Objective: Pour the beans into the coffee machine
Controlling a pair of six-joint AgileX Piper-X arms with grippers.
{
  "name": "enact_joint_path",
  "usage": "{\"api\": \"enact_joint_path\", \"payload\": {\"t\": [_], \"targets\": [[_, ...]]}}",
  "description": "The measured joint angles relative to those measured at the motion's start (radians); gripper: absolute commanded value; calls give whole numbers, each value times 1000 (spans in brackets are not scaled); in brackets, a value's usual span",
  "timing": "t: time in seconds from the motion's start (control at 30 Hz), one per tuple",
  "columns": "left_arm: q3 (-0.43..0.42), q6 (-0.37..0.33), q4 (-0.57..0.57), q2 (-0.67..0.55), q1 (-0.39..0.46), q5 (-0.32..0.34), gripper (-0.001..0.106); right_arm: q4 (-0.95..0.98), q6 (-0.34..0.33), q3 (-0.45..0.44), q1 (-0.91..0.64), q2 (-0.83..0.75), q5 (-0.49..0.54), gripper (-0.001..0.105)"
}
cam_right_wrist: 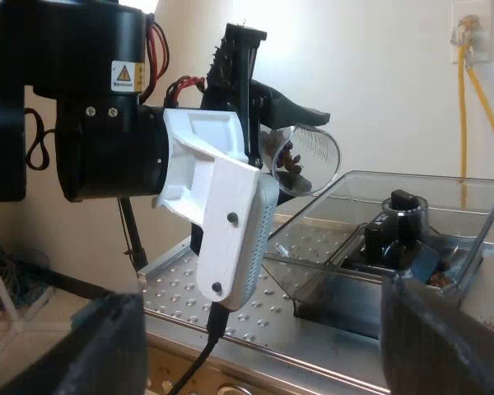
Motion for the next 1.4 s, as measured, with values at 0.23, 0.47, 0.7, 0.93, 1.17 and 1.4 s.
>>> {"api": "enact_joint_path", "payload": {"t": [0.23,0.47,0.7,0.93,1.17,1.4], "targets": [[0,0,0,0,0,0,40,0,0,0,0,0,0,62],[0,2,0,0,0,0,40,0,0,0,0,0,0,62],[0,31,0,0,0,0,40,0,0,0,0,0,0,62],[0,179,-9,0,0,0,40,0,0,0,0,0,0,62],[0,300,-9,0,0,0,40,0,0,0,0,0,0,62],[0,336,-9,0,0,0,40,0,0,0,0,0,0,62]]}}
